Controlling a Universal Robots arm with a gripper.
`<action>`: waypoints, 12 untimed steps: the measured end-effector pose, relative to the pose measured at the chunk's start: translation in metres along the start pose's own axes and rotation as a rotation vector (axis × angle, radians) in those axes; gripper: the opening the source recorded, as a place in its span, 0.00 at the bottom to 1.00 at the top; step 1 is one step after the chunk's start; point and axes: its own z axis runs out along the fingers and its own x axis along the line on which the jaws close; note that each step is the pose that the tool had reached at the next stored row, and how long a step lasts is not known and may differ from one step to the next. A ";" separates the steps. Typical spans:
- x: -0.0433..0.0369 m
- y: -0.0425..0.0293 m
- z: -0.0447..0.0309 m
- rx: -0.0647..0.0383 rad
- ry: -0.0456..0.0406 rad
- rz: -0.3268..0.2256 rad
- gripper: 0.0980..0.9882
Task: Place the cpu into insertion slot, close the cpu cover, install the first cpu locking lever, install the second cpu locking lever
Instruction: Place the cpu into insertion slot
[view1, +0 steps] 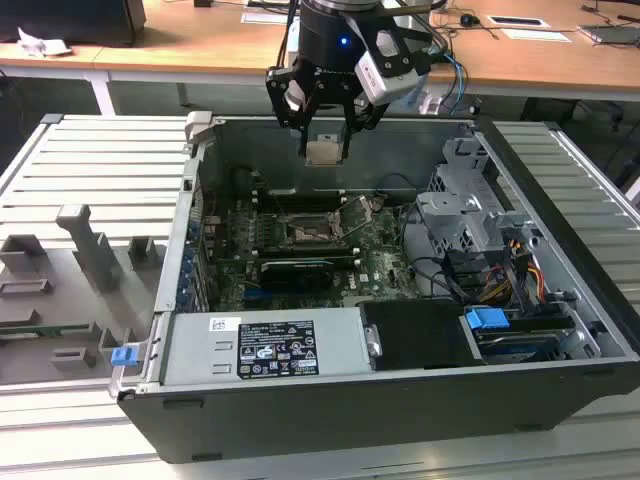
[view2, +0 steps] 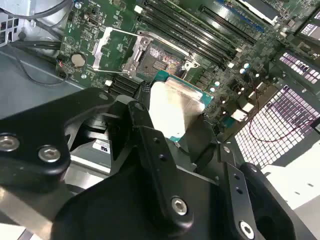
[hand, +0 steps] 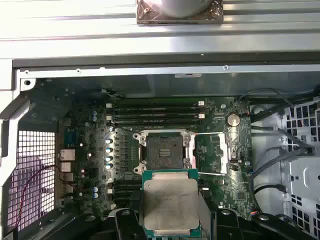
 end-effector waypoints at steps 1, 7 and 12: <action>0.0000 0.0000 0.0000 0.000 -0.0001 0.001 0.48; 0.0000 -0.0003 0.0020 -0.001 -0.0027 0.030 0.48; -0.0001 -0.0003 0.0025 -0.001 -0.0033 0.037 0.48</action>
